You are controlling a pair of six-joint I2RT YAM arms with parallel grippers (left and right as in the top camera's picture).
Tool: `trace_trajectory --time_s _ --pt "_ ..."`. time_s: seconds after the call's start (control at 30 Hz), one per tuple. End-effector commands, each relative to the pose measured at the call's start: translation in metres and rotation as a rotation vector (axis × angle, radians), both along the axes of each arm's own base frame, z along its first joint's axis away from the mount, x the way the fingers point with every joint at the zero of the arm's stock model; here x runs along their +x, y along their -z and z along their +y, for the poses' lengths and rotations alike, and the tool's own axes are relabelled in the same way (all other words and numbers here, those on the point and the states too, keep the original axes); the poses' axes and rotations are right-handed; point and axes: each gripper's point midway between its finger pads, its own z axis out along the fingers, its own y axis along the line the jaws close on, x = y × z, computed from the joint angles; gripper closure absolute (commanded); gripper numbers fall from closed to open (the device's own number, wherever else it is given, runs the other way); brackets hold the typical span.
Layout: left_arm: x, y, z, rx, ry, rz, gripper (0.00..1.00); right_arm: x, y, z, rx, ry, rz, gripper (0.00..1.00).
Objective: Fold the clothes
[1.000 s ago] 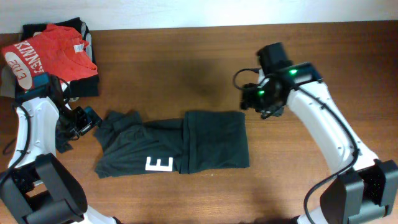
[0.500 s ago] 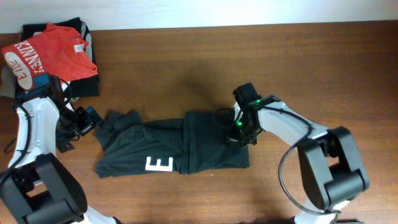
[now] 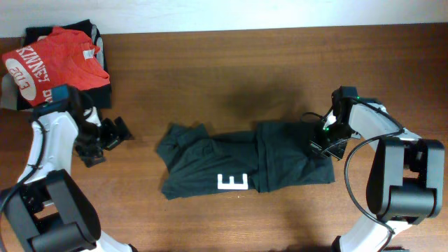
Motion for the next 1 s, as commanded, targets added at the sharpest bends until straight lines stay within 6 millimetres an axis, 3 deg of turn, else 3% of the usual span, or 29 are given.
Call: trace_trajectory --time_s 0.0,0.03,0.1,0.17,0.3,0.4,0.73,0.87,0.9,0.97 --pt "0.007 0.005 -0.044 -0.12 0.134 -0.061 0.01 0.008 -0.027 -0.014 -0.088 -0.064 -0.048 0.91" --pt "0.009 0.004 -0.053 -0.15 0.166 -0.082 0.01 0.011 -0.039 -0.013 -0.085 -0.062 -0.072 0.84" --pt "0.011 0.001 -0.071 -0.199 0.241 -0.112 0.01 0.017 -0.075 -0.013 -0.087 -0.068 -0.138 0.39" --pt "0.008 0.002 -0.082 -0.204 0.272 -0.096 0.01 0.017 -0.115 -0.006 -0.057 -0.118 -0.206 0.08" --pt "-0.012 0.027 -0.108 -0.221 0.337 -0.056 0.01 0.003 -0.148 -0.004 -0.056 -0.14 -0.245 0.04" --pt "-0.024 0.046 -0.133 -0.326 0.361 -0.067 0.01 0.0 -0.147 -0.003 -0.053 -0.14 -0.23 0.04" --pt "-0.048 0.09 -0.167 -0.448 0.465 0.044 0.04 -0.006 -0.146 -0.003 -0.049 -0.141 -0.205 0.04" --pt "-0.055 0.103 -0.167 -0.312 0.542 0.092 0.23 -0.005 -0.146 -0.003 -0.049 -0.141 -0.208 0.04" --pt "-0.055 0.107 -0.164 -0.271 0.522 0.11 0.35 -0.005 -0.146 -0.003 -0.05 -0.141 -0.208 0.04" --pt "-0.053 0.111 -0.156 -0.216 0.483 0.126 0.78 -0.005 -0.146 -0.003 -0.049 -0.141 -0.205 0.04"
